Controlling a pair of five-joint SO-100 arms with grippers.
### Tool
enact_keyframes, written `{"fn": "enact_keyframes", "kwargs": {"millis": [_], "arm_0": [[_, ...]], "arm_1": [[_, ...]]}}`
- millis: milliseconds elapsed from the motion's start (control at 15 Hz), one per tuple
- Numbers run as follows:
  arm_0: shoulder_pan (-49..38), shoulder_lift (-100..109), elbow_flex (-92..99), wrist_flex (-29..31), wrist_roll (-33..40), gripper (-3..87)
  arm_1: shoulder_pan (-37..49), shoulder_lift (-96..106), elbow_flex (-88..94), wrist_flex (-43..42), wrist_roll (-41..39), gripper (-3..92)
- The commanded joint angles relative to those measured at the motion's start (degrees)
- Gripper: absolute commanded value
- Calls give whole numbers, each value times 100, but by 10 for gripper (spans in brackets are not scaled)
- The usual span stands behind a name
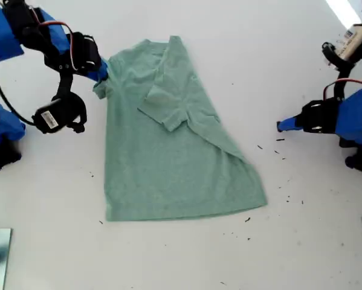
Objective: Fold t shirt
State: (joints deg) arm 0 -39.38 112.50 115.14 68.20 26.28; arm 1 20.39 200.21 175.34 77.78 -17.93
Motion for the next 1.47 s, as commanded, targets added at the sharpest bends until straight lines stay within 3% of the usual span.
{"fn": "enact_keyframes", "kwargs": {"millis": [0, 333, 600, 667, 733, 800, 867, 1000, 1067, 1200, 1400], "arm_0": [[202, 510, -870, 158, 62, -3], [1652, -1661, -2725, -492, 9, -3], [1898, -4535, -5933, -211, -105, -3], [1705, -4729, -5959, -316, -105, 31], [1477, -4772, -6038, -149, -105, 208], [1248, -4430, -6029, 105, -53, 271], [1028, -3850, -5959, 369, 176, 259], [650, -2593, -5159, 1020, 272, 181], [668, -1696, -4148, 1002, 378, 81], [1046, 1230, -668, -44, 158, -2], [2276, 4948, 3226, -404, -1485, -2]], "arm_1": [[-158, 70, 299, -167, 105, 52], [-167, 70, 299, -167, 149, 52], [-185, 70, 299, -167, 176, 52], [-202, 70, 299, -167, 193, 52], [-220, 70, 299, -167, 202, 61], [-220, 70, 299, -167, 202, 64], [-211, 70, 299, -167, 176, 71], [-176, 70, 299, -167, -18, 72], [-149, 70, 281, -141, -211, 69], [-70, 70, 255, -105, -457, 25], [-9, 70, 246, -88, -773, 25]]}}
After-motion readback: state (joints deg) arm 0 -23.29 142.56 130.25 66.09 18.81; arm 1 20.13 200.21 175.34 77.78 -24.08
